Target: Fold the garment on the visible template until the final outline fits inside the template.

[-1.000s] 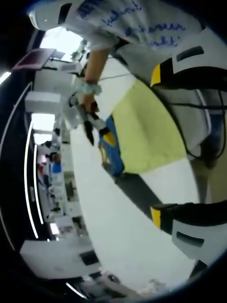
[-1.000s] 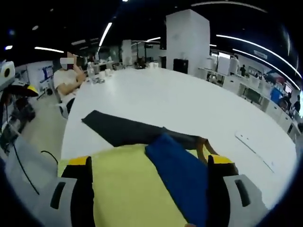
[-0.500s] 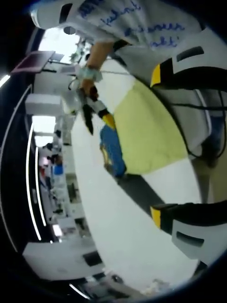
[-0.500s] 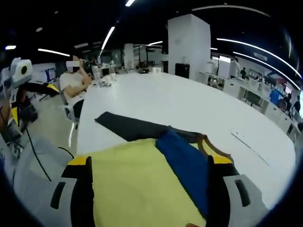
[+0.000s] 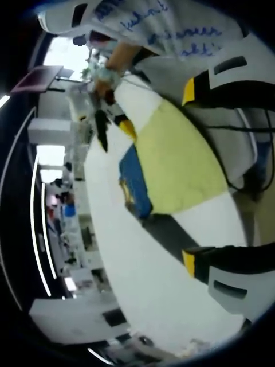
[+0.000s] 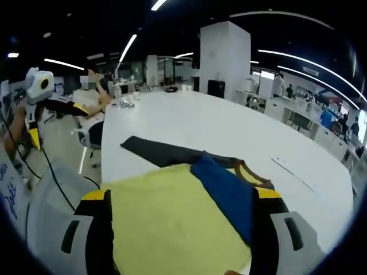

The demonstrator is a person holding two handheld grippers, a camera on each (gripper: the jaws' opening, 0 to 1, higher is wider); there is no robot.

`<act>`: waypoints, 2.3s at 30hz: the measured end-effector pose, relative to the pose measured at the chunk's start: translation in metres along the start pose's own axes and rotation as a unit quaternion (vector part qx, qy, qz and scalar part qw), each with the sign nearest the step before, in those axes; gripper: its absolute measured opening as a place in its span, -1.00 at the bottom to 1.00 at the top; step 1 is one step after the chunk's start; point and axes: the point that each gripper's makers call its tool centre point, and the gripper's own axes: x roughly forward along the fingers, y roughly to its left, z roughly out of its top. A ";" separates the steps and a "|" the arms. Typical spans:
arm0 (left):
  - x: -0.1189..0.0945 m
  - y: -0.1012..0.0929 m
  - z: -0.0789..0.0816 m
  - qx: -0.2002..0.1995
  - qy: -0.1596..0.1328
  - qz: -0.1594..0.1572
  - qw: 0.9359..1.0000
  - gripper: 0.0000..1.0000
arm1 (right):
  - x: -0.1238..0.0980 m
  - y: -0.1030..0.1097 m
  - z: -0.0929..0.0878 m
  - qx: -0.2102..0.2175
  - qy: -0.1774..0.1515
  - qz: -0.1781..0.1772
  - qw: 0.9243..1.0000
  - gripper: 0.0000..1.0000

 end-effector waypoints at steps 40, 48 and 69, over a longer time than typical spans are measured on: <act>0.017 -0.011 0.002 0.027 0.025 -0.041 0.998 0.92 | -0.097 0.036 -0.042 0.022 0.030 -0.075 0.996 1.00; 0.020 -0.015 -0.001 0.025 0.029 -0.044 0.998 0.91 | -0.108 0.037 -0.051 0.035 0.035 -0.086 0.995 1.00; 0.016 -0.004 0.001 0.020 0.021 -0.018 0.999 0.86 | -0.109 0.031 -0.064 0.028 0.062 -0.080 0.994 1.00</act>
